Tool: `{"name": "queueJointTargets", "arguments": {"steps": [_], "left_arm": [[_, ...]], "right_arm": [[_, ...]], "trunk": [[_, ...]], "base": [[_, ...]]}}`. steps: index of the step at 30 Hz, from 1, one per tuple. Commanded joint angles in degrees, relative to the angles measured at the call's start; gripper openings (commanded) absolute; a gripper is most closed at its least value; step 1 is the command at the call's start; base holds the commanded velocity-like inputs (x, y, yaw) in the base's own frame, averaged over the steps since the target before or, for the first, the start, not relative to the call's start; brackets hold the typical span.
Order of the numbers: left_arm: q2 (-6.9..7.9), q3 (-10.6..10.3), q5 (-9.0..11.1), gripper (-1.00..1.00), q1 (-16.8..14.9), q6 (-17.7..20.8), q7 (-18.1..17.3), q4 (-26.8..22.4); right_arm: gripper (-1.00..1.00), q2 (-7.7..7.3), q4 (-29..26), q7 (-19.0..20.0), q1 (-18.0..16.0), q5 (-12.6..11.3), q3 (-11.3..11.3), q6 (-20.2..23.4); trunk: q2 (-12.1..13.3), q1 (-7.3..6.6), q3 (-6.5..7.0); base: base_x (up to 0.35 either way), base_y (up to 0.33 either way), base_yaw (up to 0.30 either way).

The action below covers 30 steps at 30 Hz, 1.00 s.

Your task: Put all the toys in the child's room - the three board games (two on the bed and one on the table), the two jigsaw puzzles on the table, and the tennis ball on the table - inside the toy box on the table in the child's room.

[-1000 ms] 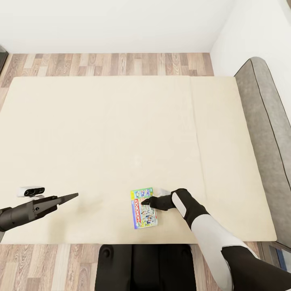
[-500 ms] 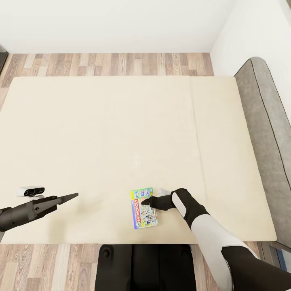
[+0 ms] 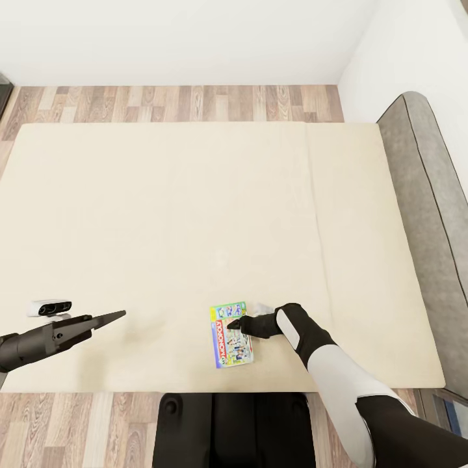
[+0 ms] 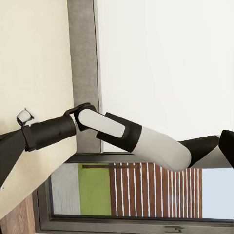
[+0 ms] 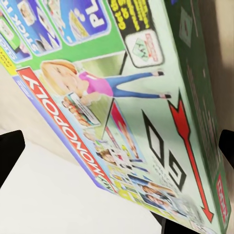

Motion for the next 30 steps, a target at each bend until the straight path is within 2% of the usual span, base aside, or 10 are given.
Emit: {"name": "queueJointTargets", "arguments": {"steps": [1, 30], "left_arm": [[0.02, -0.01, -0.02, 1.00, -0.01, 0.61, -0.21, -0.01], [0.09, -0.01, -0.02, 1.00, 0.00, 0.61, -0.21, -0.01]], "right_arm": [[1.00, -0.01, -0.06, -0.08, -0.01, -0.26, 0.04, 0.28], [1.00, -0.01, -0.06, -0.06, -0.01, -0.26, 0.04, 0.26]], "trunk": [[-0.09, 0.03, -0.06], [-0.09, 0.03, -0.06]], "base": [[0.000, 0.000, 0.000], [0.000, 0.051, 0.000]]}}
